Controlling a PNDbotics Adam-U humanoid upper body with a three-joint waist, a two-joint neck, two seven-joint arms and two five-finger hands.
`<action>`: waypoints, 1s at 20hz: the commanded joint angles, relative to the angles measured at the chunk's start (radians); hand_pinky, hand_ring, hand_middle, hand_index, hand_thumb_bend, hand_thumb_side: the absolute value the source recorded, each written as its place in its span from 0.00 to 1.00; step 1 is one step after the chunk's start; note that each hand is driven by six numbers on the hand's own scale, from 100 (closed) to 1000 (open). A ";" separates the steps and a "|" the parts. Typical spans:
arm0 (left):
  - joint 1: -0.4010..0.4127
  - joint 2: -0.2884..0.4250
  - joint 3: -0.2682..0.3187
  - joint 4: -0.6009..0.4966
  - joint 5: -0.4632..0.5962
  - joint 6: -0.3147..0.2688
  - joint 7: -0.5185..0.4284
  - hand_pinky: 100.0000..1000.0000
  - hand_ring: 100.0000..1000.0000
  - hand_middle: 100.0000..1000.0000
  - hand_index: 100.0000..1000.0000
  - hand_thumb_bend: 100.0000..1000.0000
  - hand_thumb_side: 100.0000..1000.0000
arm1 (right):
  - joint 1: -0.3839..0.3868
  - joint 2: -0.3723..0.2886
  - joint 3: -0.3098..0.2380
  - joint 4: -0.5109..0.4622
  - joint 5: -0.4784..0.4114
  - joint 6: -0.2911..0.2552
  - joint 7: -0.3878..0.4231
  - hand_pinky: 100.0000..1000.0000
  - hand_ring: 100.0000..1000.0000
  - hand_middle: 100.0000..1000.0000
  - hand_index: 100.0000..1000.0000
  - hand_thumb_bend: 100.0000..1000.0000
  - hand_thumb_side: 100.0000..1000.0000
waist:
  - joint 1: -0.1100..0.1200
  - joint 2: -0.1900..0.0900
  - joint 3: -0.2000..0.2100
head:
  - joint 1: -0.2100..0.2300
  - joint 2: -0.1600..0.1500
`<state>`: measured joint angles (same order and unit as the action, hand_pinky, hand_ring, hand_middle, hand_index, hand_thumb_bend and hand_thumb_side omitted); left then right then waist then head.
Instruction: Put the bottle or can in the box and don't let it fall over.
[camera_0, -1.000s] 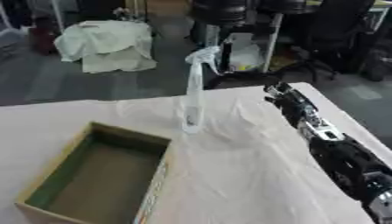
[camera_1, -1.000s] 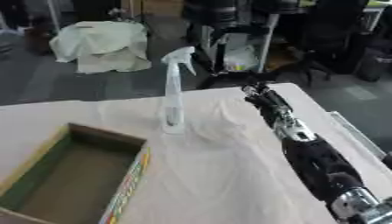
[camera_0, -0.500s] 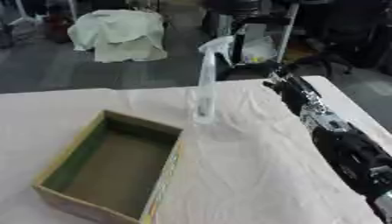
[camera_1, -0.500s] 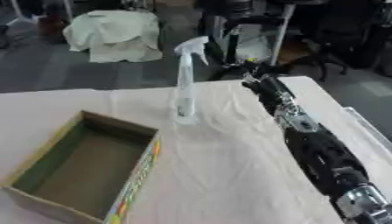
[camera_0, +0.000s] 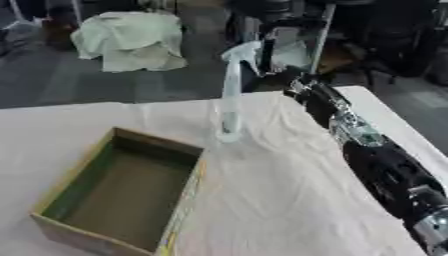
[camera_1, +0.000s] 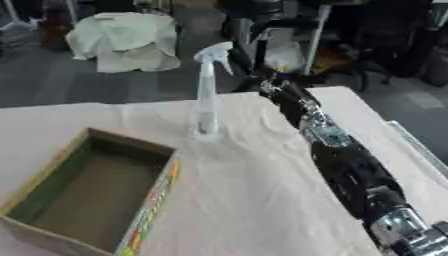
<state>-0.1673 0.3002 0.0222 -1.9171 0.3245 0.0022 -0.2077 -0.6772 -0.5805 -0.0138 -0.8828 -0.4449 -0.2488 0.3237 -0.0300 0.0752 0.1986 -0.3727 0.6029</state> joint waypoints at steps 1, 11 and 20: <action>-0.013 0.017 0.002 -0.013 0.008 0.001 -0.001 1.00 0.94 1.00 0.83 0.00 0.79 | -0.025 -0.011 0.001 -0.033 0.014 0.008 0.020 0.98 1.00 1.00 1.00 0.00 0.41 | 0.002 -0.018 0.001 | -0.003 -0.011; -0.015 0.015 0.001 -0.013 0.009 0.002 -0.002 1.00 0.94 1.00 0.83 0.00 0.78 | -0.032 0.021 0.004 -0.050 0.053 0.031 0.040 0.99 1.00 1.00 1.00 0.00 0.41 | 0.002 -0.017 0.003 | -0.006 -0.014; -0.016 0.014 -0.001 -0.012 0.009 0.003 -0.002 1.00 0.94 1.00 0.83 0.00 0.79 | -0.034 0.046 0.009 -0.054 0.101 0.036 0.063 1.00 1.00 1.00 1.00 0.00 0.41 | 0.003 -0.016 0.004 | -0.013 -0.019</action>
<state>-0.1685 0.3002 0.0218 -1.9171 0.3251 0.0040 -0.2094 -0.6900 -0.5173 -0.0017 -0.9160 -0.3549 -0.2112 0.3822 -0.0300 0.0752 0.2024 -0.3817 0.5948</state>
